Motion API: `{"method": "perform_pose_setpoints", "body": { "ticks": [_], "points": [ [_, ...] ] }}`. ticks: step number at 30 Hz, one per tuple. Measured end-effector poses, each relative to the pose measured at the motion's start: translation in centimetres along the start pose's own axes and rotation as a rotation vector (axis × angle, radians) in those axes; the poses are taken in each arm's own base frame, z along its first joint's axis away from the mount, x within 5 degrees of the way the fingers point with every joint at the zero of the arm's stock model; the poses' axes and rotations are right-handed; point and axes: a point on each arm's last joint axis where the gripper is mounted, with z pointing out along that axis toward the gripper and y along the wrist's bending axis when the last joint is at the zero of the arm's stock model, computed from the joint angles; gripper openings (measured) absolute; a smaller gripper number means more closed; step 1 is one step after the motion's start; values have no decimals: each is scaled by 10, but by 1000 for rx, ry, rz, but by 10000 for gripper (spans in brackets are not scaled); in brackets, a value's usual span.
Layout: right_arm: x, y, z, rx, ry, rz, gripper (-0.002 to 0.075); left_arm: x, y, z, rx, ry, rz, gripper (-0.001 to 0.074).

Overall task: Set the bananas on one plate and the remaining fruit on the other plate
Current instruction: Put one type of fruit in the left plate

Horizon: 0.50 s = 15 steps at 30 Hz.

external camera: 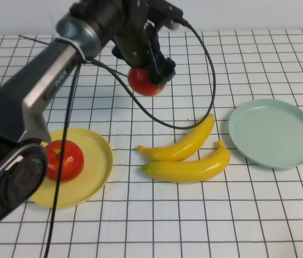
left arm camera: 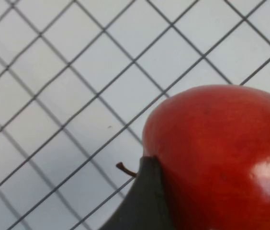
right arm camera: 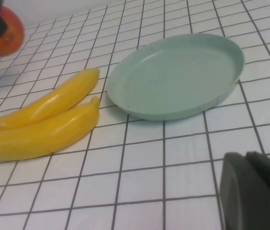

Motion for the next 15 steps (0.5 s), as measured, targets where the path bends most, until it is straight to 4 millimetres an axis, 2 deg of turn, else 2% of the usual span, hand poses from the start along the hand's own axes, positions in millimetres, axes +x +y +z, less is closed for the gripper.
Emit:
{"method": "perform_pose_setpoints", "body": {
  "ticks": [2,6,10,15],
  "points": [
    [0,0,0,0,0,0,-15,2,8,-26,-61,-2,-15,589],
    [0,0,0,0,0,0,-15,18,18,-53,-97,30,-82,589],
    [0,0,0,0,0,0,-15,49,19,-52,-104,144,-117,589],
    [0,0,0,0,0,0,-15,99,7,-35,-131,298,-171,589]
  ]
}}
